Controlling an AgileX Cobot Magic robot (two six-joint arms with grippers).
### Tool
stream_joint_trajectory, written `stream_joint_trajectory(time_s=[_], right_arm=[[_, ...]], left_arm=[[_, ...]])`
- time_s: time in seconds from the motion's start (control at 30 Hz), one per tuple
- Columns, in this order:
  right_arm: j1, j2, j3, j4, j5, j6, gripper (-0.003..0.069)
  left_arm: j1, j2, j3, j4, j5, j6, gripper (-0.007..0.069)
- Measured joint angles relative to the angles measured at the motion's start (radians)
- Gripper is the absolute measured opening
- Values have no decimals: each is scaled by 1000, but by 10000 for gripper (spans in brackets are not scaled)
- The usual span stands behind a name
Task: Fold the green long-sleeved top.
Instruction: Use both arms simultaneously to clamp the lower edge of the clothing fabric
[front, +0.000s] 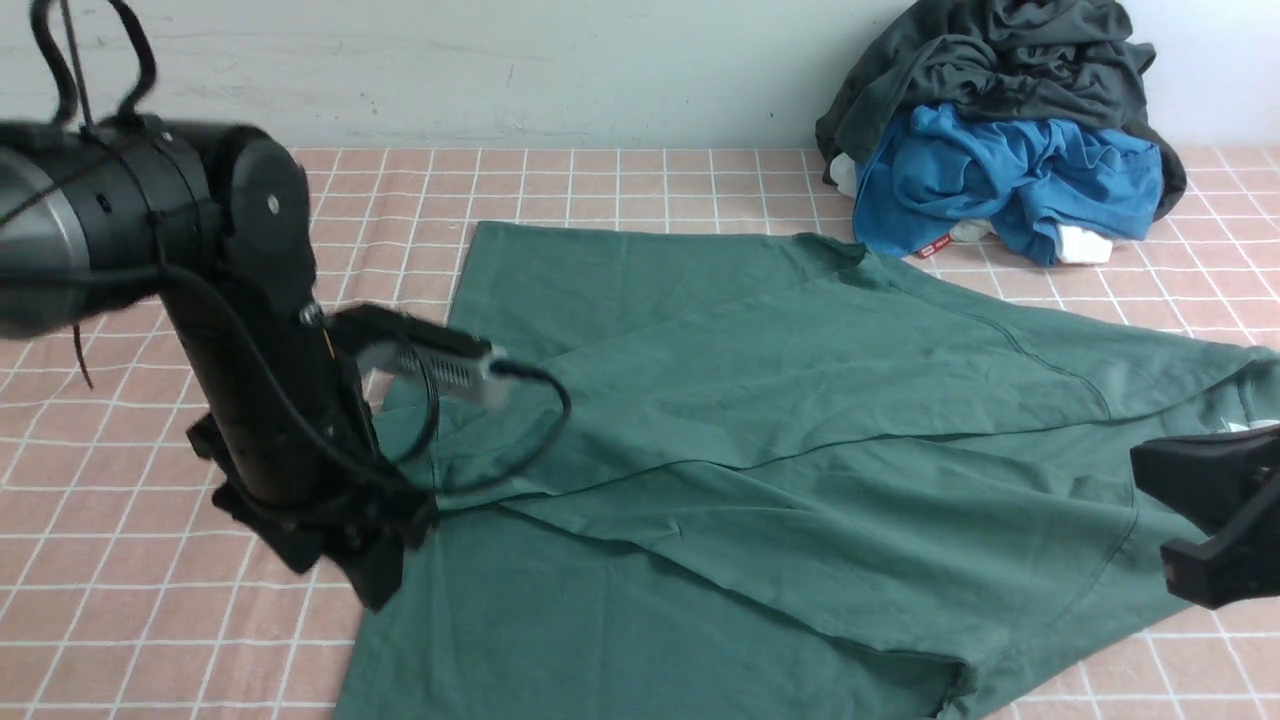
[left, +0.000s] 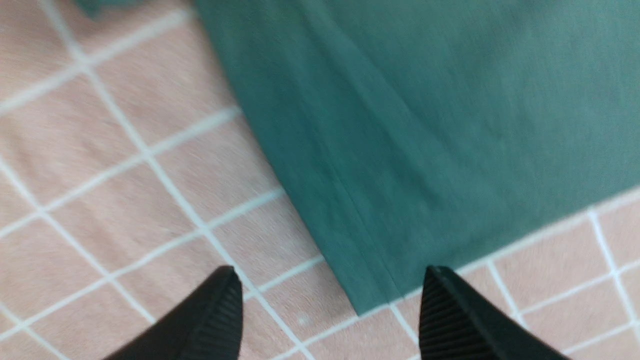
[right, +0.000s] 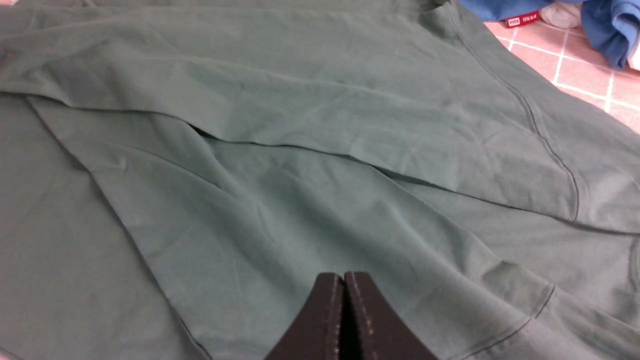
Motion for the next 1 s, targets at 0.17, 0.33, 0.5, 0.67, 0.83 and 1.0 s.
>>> stream_joint_trajectory(time_s=[0.17, 0.33, 0.5, 0.67, 0.83, 1.0], right_arm=[[19, 0, 0, 8, 2, -1, -10], [48, 0, 0, 8, 3, -10, -10], [53, 0, 0, 11, 4, -24, -10], [55, 0, 0, 11, 19, -67, -10], [57, 0, -1, 11, 39, -151, -10], [57, 6, -35, -27, 143, -175, -7]], left_arm=[[-157, -71, 190, 88, -164, 206, 441], [-197, -63, 290, 102, -236, 346, 441], [-200, -47, 325, 101, -345, 410, 395], [-201, -45, 325, 128, -449, 382, 137], [-202, -75, 325, 132, -415, 312, 9], [-202, -178, 325, 135, -375, 259, -1]])
